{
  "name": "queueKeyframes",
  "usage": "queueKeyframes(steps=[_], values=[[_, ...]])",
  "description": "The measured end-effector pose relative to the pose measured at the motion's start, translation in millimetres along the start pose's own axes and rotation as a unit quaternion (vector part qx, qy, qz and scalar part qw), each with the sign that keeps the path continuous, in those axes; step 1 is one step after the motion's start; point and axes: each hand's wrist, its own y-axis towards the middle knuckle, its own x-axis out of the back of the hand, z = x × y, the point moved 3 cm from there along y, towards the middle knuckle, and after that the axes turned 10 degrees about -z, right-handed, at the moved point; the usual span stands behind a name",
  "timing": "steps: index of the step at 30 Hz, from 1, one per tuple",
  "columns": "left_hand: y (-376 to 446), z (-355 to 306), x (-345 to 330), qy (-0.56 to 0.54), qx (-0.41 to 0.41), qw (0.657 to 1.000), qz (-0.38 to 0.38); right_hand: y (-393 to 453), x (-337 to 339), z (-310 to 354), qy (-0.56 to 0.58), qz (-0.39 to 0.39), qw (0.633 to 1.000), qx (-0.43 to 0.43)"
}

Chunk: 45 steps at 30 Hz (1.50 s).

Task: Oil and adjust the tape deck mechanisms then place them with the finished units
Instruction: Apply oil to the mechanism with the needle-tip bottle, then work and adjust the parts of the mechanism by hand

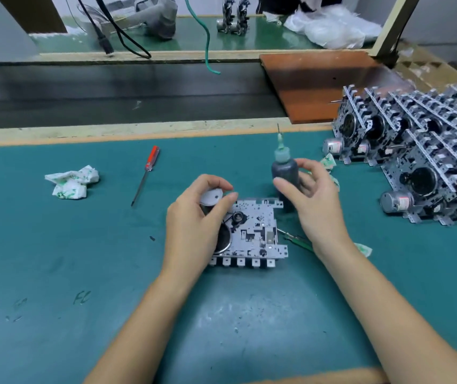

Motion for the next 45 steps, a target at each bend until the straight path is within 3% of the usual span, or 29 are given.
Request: queueKeyframes(steps=[5,8,10,12,14,16,17,19,23,27,32,35,38,40,41,42,45], values=[[-2.7,1.8,-0.6,0.059,0.005,0.998,0.009,4.1,-2.8,-8.4,-0.008,0.063,0.998,-0.018],[0.9,2.7,-0.2,0.044,0.031,0.998,0.039,3.5,-0.9,-5.1,-0.001,0.034,0.999,-0.01],[6.0,5.7,1.1,0.047,0.05,0.994,0.085,-1.1,8.1,9.7,-0.065,-0.058,0.992,0.096],[12.4,11.1,5.2,0.067,0.056,0.987,0.134,-11.4,16.3,31.9,-0.13,-0.099,0.95,0.264],[16.3,17.2,10.5,0.062,0.06,0.979,0.183,-24.2,13.3,47.4,-0.175,0.015,0.92,0.35],[15.9,22.4,14.3,0.02,0.06,0.971,0.231,-33.8,1.4,46.1,-0.29,0.204,0.878,0.321],[14.6,24.5,16.0,-0.011,0.062,0.968,0.243,-37.7,-4.2,40.0,-0.373,0.289,0.833,0.29],[13.0,28.5,18.0,-0.062,0.067,0.964,0.25,-42.2,-8.4,27.3,-0.485,0.362,0.75,0.266],[13.7,31.2,16.8,-0.082,0.056,0.96,0.261,-38.4,-14.5,27.1,-0.563,0.35,0.688,0.296],[14.0,31.4,17.5,-0.091,0.05,0.962,0.251,-38.5,-21.5,32.0,-0.58,0.355,0.674,0.289],[13.5,31.6,18.7,-0.108,0.041,0.962,0.246,-37.0,-25.0,36.1,-0.587,0.345,0.643,0.349],[15.1,27.5,22.5,-0.143,0.05,0.963,0.224,-36.3,-22.4,41.8,-0.558,0.349,0.662,0.359],[17.3,27.4,27.2,-0.265,0.14,0.92,0.251,-37.1,-17.3,54.7,-0.422,0.366,0.78,0.283],[13.1,26.1,25.9,-0.326,0.196,0.871,0.312,-39.7,-16.5,54.7,-0.275,0.384,0.867,0.159],[9.4,24.5,24.2,-0.339,0.214,0.851,0.34,-44.2,-18.2,52.2,-0.174,0.413,0.891,0.067],[5.0,26.1,22.0,-0.349,0.246,0.833,0.352,-50.9,-22.2,49.3,-0.075,0.448,0.89,-0.019],[-7.6,26.7,14.8,-0.43,0.34,0.751,0.37,-70.1,-35.2,37.8,0.133,0.497,0.831,-0.212]])
